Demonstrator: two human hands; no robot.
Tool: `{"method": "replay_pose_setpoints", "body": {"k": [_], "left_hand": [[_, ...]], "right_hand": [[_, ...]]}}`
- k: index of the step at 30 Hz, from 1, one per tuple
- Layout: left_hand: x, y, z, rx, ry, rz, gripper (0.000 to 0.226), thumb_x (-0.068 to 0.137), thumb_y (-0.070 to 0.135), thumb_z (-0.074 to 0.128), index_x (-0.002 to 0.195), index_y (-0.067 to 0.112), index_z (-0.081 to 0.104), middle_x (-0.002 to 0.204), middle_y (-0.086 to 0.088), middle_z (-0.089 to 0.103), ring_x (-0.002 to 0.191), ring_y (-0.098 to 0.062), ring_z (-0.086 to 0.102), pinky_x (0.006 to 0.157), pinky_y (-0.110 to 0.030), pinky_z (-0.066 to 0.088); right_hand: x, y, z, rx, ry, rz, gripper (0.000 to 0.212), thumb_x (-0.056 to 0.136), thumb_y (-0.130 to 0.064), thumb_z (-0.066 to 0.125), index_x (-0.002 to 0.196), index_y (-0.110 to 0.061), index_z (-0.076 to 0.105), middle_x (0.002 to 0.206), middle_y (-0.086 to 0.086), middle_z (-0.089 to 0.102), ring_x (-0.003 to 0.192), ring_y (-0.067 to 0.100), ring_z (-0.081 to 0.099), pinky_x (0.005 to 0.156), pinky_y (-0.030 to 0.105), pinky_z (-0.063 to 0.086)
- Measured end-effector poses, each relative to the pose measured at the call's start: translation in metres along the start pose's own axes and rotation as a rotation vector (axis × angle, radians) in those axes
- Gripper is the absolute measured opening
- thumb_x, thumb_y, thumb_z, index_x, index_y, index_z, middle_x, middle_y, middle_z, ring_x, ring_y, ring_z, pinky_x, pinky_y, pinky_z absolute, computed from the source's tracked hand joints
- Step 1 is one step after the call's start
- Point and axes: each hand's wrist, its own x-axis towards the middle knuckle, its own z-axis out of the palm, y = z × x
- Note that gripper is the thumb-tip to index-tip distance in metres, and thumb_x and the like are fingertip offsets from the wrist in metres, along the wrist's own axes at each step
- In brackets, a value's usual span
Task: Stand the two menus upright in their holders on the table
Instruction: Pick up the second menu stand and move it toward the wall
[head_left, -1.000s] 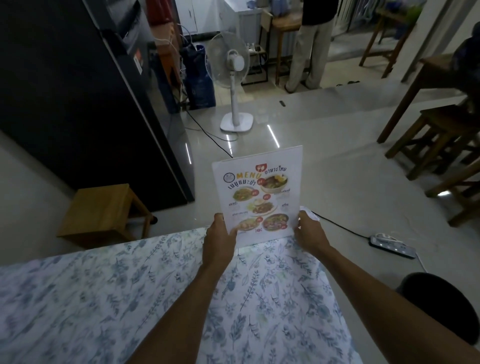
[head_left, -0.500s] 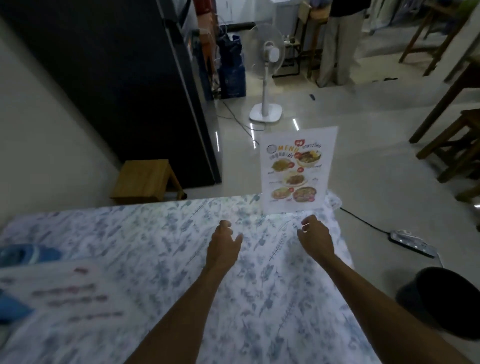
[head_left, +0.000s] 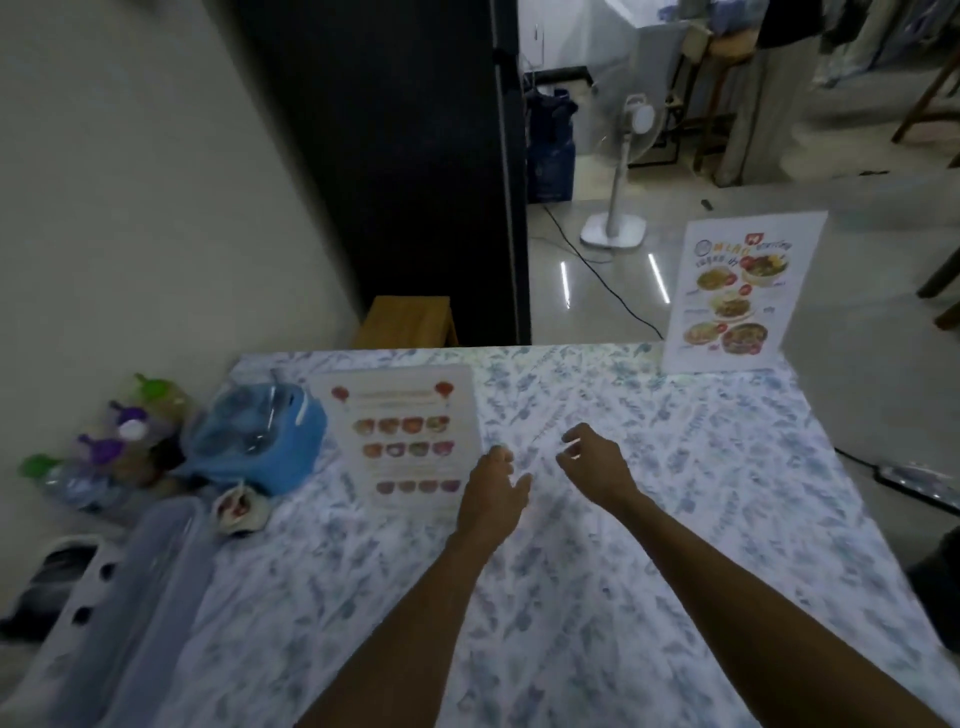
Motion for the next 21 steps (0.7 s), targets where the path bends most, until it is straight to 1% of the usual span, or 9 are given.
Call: {"method": "replay_pose_setpoints", "body": {"k": [2,5,7,9,11,13,16,19,21], "left_hand": [[-0.016,-0.027,-0.024,0.027,-0.026,-0.005,0.028,0.088,0.033,0.065,0.109,0.017,0.056,0.109,-0.003,0.062,0.099,-0.021,0.063,0.083,-0.036,0.053],[-0.031,-0.066,-0.064,0.103,-0.007,-0.085,0.026,0.09,0.034,0.063,0.108,0.016,0.059,0.11,-0.002,0.066,0.098,-0.021,0.064,0.079,-0.031,0.049],[-0.036,-0.084,-0.086,0.166,0.058,-0.163,0.028,0.09,0.036,0.062,0.112,0.018,0.059,0.111,-0.003,0.067,0.098,-0.023,0.065,0.08,-0.034,0.052],[-0.035,-0.104,-0.116,0.218,0.13,-0.241,0.034,0.091,0.037,0.06,0.117,0.016,0.055,0.115,-0.007,0.066,0.101,-0.028,0.065,0.082,-0.038,0.052],[-0.029,-0.119,-0.143,0.217,0.195,-0.309,0.04,0.09,0.035,0.062,0.121,0.013,0.048,0.119,-0.011,0.063,0.105,-0.031,0.064,0.083,-0.042,0.051],[-0.019,-0.132,-0.164,0.216,0.217,-0.339,0.044,0.09,0.033,0.063,0.126,0.014,0.045,0.124,-0.011,0.06,0.108,-0.032,0.063,0.083,-0.044,0.051],[-0.007,-0.155,-0.181,0.212,0.172,-0.26,0.045,0.091,0.033,0.062,0.133,0.021,0.049,0.129,-0.008,0.06,0.113,-0.029,0.061,0.09,-0.046,0.053],[0.0,-0.167,-0.184,0.136,0.138,-0.157,0.036,0.091,0.034,0.064,0.126,0.024,0.059,0.122,-0.005,0.064,0.106,-0.024,0.064,0.088,-0.042,0.053],[0.004,-0.167,-0.184,0.102,0.171,-0.14,0.028,0.091,0.038,0.063,0.115,0.024,0.064,0.115,0.0,0.069,0.099,-0.021,0.067,0.082,-0.037,0.054]], "right_hand": [[-0.017,-0.021,0.026,-0.017,-0.014,-0.004,0.028,0.089,-0.023,0.064,0.115,-0.014,0.057,0.091,0.001,0.067,0.091,0.024,0.066,0.074,0.037,0.055],[-0.036,-0.043,0.06,-0.058,-0.081,-0.007,0.042,0.086,-0.025,0.07,0.124,-0.013,0.055,0.111,0.01,0.069,0.101,0.027,0.066,0.081,0.036,0.055],[-0.043,-0.049,0.071,-0.088,-0.117,-0.016,0.053,0.084,-0.027,0.074,0.13,-0.012,0.051,0.121,0.012,0.067,0.107,0.029,0.065,0.086,0.036,0.054],[-0.048,-0.06,0.089,-0.103,-0.127,-0.015,0.057,0.085,-0.026,0.074,0.134,-0.012,0.049,0.125,0.012,0.066,0.108,0.029,0.065,0.088,0.037,0.054],[-0.049,-0.068,0.102,-0.13,-0.112,-0.026,0.051,0.087,-0.021,0.07,0.133,-0.012,0.049,0.125,0.011,0.066,0.108,0.029,0.065,0.087,0.036,0.053],[-0.047,-0.074,0.112,-0.17,-0.063,-0.025,0.041,0.09,-0.014,0.064,0.128,-0.01,0.051,0.122,0.012,0.068,0.104,0.029,0.066,0.083,0.036,0.055],[-0.045,-0.08,0.121,-0.219,-0.001,-0.012,0.028,0.093,-0.009,0.057,0.121,-0.005,0.054,0.118,0.015,0.069,0.101,0.033,0.066,0.078,0.036,0.053],[-0.044,-0.083,0.126,-0.297,0.018,-0.057,0.021,0.097,-0.011,0.051,0.116,-0.003,0.057,0.112,0.016,0.07,0.095,0.034,0.068,0.075,0.035,0.054],[-0.04,-0.082,0.127,-0.299,0.022,-0.088,0.021,0.099,-0.015,0.049,0.115,-0.005,0.059,0.107,0.013,0.072,0.086,0.03,0.07,0.071,0.033,0.057]]}}
